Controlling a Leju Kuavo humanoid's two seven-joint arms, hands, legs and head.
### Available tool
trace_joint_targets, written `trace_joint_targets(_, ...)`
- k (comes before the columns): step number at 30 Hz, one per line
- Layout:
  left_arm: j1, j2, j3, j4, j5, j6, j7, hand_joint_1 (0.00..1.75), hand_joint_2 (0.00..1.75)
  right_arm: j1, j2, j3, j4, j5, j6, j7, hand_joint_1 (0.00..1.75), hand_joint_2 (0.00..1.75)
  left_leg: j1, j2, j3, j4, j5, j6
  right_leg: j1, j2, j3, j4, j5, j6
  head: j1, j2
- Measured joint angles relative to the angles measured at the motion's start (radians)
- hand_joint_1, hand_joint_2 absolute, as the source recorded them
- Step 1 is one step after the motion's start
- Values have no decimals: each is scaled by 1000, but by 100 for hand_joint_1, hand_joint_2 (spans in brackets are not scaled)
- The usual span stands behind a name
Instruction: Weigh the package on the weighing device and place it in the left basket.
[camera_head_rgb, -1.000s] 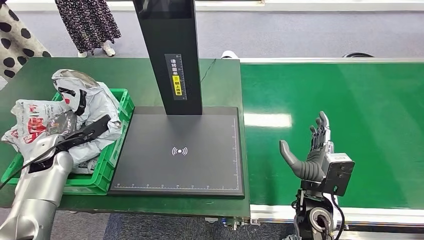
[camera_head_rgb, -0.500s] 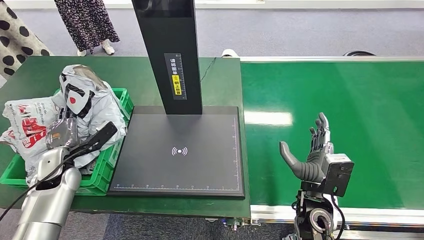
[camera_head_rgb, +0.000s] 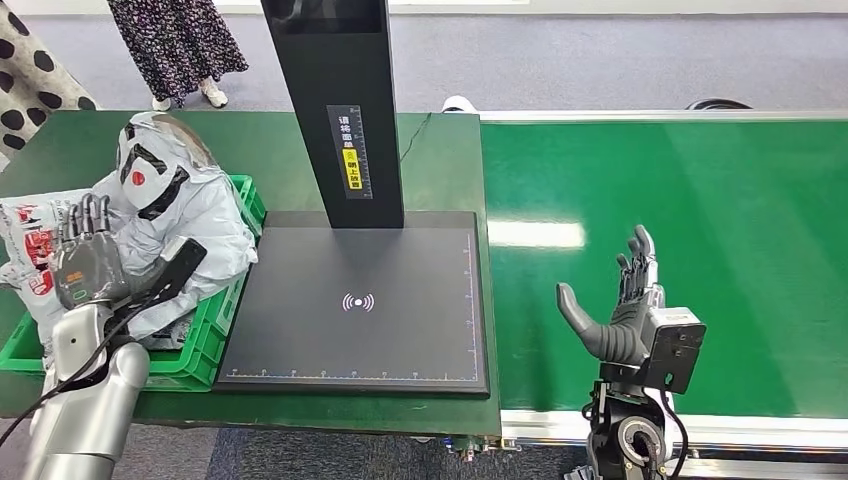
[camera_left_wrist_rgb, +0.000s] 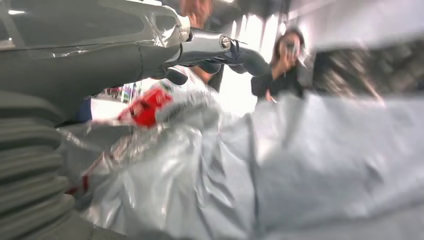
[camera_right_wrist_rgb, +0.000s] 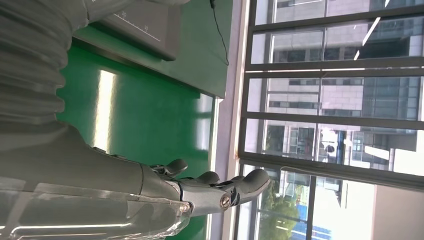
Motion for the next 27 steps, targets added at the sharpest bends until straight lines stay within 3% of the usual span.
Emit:
trace_joint_targets(7,-22,1,43,28,-29,136,-54,0,0,8,-3,7,0,-4,-3,0,0,175,0,1,-2,0,0,0,0,0,-2,0,0,0,0,0)
trace_joint_targets(16,-69,-4,64,65,44,208,-133,0,0,21,-4,8,0,-12,-7,0,0,175,0,2,-3,0,0,0,0,2,-3,0,0,0,0,0)
trace_joint_targets(22,-78,-13,75,65,270,220,-262,0,0,31,-8,8,-1,-17,-11,-1,0,175,0,3,-3,0,0,0,0,3,-4,0,0,0,0,0)
trace_joint_targets(27,-52,-27,89,-9,563,260,-466,0,0,38,-10,7,-1,-21,-12,-7,0,175,0,4,-3,0,-1,0,0,4,-4,0,0,0,0,0)
